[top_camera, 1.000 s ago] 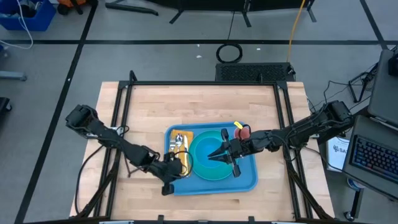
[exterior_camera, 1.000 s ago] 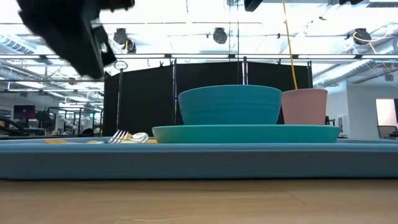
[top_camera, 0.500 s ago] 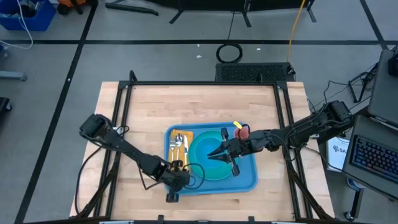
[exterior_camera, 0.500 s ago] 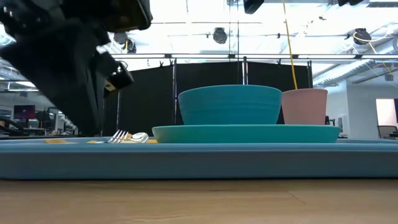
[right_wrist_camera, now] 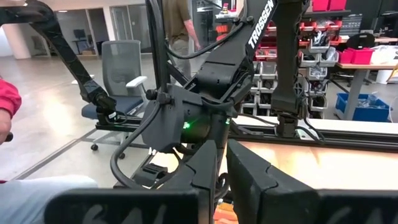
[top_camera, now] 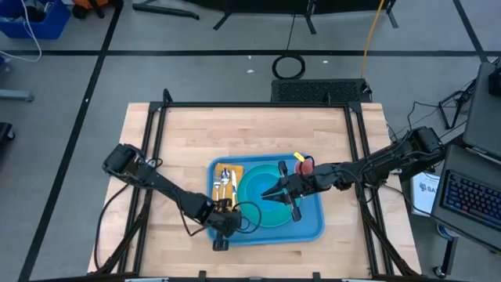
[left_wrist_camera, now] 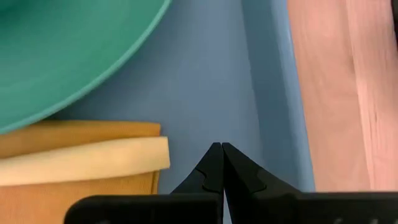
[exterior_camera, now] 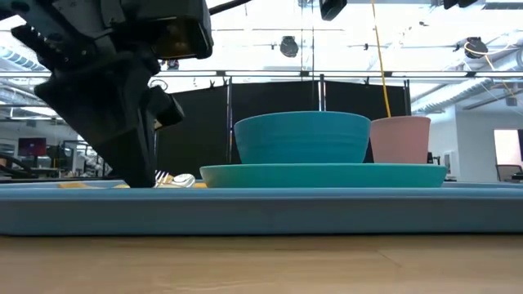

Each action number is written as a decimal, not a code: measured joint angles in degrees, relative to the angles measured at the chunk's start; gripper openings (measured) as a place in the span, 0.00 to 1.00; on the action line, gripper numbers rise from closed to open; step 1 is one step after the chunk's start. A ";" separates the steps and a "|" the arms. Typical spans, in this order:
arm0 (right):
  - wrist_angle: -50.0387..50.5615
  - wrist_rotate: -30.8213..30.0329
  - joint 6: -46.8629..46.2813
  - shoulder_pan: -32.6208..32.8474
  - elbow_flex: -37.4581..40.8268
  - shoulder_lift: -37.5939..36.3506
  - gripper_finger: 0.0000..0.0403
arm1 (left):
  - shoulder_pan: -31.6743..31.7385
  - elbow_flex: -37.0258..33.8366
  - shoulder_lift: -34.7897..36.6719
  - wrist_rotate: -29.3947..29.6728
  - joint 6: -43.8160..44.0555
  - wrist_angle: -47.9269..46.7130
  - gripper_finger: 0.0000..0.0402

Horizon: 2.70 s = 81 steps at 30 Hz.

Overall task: Set up tray
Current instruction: Put the yellow knife to the right of the orange spoon on the yellow napkin, then adjust the blue bowl on the blue plate

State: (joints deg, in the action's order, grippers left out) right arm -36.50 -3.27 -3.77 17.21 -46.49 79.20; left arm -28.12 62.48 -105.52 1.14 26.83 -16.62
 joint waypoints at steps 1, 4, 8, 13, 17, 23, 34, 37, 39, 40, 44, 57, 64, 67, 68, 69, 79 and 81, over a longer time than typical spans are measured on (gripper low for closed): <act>0.08 0.00 0.00 0.00 0.01 0.00 0.07 | 0.02 0.00 -0.16 0.47 -0.01 0.10 0.00; 0.04 0.00 0.00 0.00 0.00 0.00 0.07 | 0.12 -0.02 -0.35 1.26 -0.15 -0.45 0.00; 0.01 -0.09 0.00 0.00 0.01 0.00 0.07 | 0.63 -0.02 -0.30 0.95 -0.13 -0.28 0.00; 0.00 -0.13 0.00 0.00 0.01 0.00 0.07 | 1.30 -0.02 -0.30 0.72 -0.20 -0.29 0.00; 0.00 -0.14 0.00 0.00 0.01 0.00 0.07 | 1.94 -0.02 -1.12 0.18 -0.16 0.10 0.00; 0.13 -0.15 0.00 0.00 0.01 0.00 0.07 | 2.52 0.06 -2.68 0.37 0.91 -0.95 0.00; 0.31 -0.21 0.00 -0.04 0.03 -0.02 0.07 | 2.52 0.04 -3.06 0.34 1.44 0.13 0.00; 0.31 -0.20 0.00 -0.04 0.03 -0.02 0.07 | 2.52 0.04 -3.06 0.38 1.60 0.06 0.00; 0.31 -0.20 0.00 -0.04 0.03 -0.02 0.07 | 2.48 -0.01 -2.73 0.74 1.99 -0.28 0.00; 0.32 -0.20 0.00 -0.04 0.03 -0.02 0.07 | 2.36 -0.02 -2.56 1.05 2.19 -0.75 0.00; 0.34 -0.20 0.00 -0.04 0.03 -0.02 0.07 | 2.21 -0.07 -1.81 1.67 2.21 -2.36 0.00; 0.36 -0.22 0.00 -0.04 0.03 -0.02 0.07 | 2.06 -0.13 -1.09 4.73 3.26 -3.89 0.00; 0.36 0.14 0.09 -0.04 0.03 -0.02 0.07 | 1.52 -0.11 -0.52 4.23 3.72 -2.76 0.00; 0.37 0.33 1.25 0.21 0.05 -0.02 0.07 | 0.90 -0.11 0.64 4.24 4.37 -1.51 0.01; 0.36 0.32 1.71 0.48 0.05 -0.02 0.07 | 0.57 -0.11 1.09 4.31 4.33 -1.31 0.01; 0.36 0.33 2.12 0.68 0.05 -0.02 0.07 | 0.25 -0.11 1.88 4.32 4.13 -1.67 0.01; 3.20 -1.39 -0.72 2.48 0.05 -0.02 0.06 | -6.91 -0.07 10.99 19.38 8.55 -4.15 0.03; 5.32 -3.81 -0.33 3.41 -0.12 -0.03 0.05 | -9.24 0.02 11.48 25.64 9.59 -2.78 0.04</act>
State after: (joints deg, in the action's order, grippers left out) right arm -31.17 -7.08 -4.10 20.62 -46.60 79.17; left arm -37.36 62.50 -94.04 26.78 36.42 -19.40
